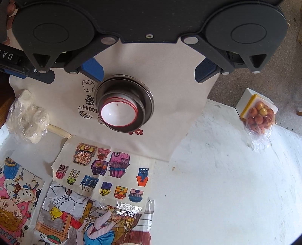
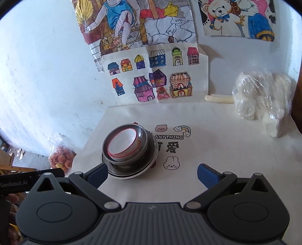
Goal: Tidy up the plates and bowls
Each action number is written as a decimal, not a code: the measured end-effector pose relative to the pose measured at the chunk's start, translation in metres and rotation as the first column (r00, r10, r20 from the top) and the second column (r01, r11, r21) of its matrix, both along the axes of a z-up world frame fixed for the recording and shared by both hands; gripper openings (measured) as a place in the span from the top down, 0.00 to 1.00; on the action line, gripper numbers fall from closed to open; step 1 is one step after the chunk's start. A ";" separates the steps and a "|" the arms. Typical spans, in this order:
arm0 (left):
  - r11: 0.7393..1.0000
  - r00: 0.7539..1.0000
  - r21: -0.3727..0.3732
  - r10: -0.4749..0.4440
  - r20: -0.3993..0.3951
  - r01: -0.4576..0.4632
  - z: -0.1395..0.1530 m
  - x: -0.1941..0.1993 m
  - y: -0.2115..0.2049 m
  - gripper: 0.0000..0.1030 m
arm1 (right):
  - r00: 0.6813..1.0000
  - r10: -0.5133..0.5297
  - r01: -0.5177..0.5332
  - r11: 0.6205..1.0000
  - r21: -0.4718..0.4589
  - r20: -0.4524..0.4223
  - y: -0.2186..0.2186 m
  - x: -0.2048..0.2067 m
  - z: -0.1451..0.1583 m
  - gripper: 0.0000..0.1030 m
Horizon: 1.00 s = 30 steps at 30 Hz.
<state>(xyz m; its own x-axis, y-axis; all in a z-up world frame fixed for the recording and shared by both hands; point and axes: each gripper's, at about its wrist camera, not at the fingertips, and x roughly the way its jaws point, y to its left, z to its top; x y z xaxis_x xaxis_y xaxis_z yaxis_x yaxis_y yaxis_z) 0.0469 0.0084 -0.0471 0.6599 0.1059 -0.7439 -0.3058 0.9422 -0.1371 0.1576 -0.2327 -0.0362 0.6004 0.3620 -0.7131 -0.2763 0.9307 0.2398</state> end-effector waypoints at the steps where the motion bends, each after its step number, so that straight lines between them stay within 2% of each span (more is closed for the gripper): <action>1: 1.000 1.000 0.001 -0.008 -0.001 0.008 0.000 -0.001 0.002 0.01 | 1.000 -0.003 0.003 1.000 0.000 -0.001 0.001 -0.002 0.000 0.00; 7: 0.997 0.998 -0.036 -0.062 0.007 0.062 -0.005 -0.010 0.015 0.01 | 0.999 -0.030 0.030 0.999 -0.028 -0.016 0.009 -0.015 -0.004 0.00; 12: 0.993 0.992 -0.025 -0.119 0.037 0.119 -0.005 -0.019 0.030 0.01 | 0.997 -0.078 0.076 0.995 -0.056 -0.029 0.021 -0.031 -0.007 0.00; 19: 0.979 0.975 0.002 -0.201 0.094 0.202 0.003 -0.037 0.054 0.01 | 0.988 -0.152 0.153 0.986 -0.061 0.011 0.043 -0.064 0.004 0.00; 30: 0.974 0.969 -0.011 -0.226 0.094 0.228 -0.004 -0.060 0.074 0.01 | 0.976 -0.214 0.216 0.973 -0.085 0.037 0.059 -0.099 0.011 0.00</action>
